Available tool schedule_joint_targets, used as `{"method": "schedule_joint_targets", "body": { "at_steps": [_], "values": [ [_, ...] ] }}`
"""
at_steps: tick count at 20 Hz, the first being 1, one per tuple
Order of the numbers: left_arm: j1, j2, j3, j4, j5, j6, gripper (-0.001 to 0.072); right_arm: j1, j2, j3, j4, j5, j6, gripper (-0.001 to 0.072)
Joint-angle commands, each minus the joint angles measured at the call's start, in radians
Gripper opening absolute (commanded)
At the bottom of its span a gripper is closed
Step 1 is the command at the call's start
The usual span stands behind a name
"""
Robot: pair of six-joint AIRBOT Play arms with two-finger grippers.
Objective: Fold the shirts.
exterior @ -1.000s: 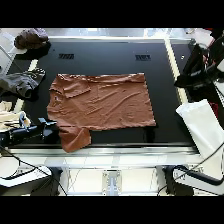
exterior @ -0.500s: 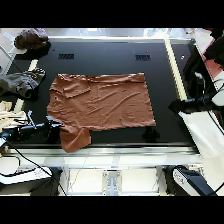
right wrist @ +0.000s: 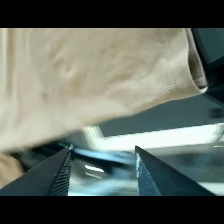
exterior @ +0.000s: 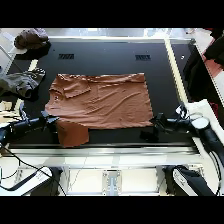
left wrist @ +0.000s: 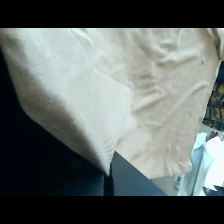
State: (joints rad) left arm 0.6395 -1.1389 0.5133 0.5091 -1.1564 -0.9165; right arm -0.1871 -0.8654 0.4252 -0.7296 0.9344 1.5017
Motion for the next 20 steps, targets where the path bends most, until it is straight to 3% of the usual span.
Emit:
{"method": "schedule_joint_targets", "body": {
  "at_steps": [1,3,4,6,8,9,17,18,20],
  "values": [
    [0.0,0.058,0.001,-0.002,-0.008,-0.004,0.0012,0.0,0.002,-0.225,0.443,-0.235,-0.094,0.0346],
    [0.0,0.059,0.001,-0.002,-0.008,-0.004,0.0012,0.0,0.002,-0.317,0.699,-0.247,-0.308,0.0303],
    [0.0,0.059,0.001,-0.002,-0.008,-0.004,0.0012,0.0,0.002,-0.343,0.735,-0.255,-0.331,0.0303],
    [0.0,0.059,0.001,-0.002,-0.008,-0.004,0.0012,0.0,0.002,-0.371,0.737,-0.296,-0.317,0.0315],
    [0.0,0.059,0.001,-0.002,-0.008,-0.003,0.0012,0.0,-0.002,-0.379,0.738,-0.331,-0.282,0.04],
    [0.0,0.059,0.001,-0.002,-0.008,-0.003,0.0012,0.0,-0.014,-0.379,0.753,-0.339,-0.282,0.0407],
    [0.0,0.059,0.001,-0.002,-0.007,-0.003,0.0012,0.001,-0.211,-0.259,0.78,-0.371,-0.344,0.0374],
    [0.0,0.059,0.001,-0.002,-0.008,-0.003,0.0012,0.001,-0.243,-0.229,0.78,-0.364,-0.345,0.0359],
    [0.0,0.059,0.001,-0.002,-0.008,-0.003,0.0012,0.001,-0.305,-0.168,0.779,-0.322,-0.345,0.0119]
  ]
}}
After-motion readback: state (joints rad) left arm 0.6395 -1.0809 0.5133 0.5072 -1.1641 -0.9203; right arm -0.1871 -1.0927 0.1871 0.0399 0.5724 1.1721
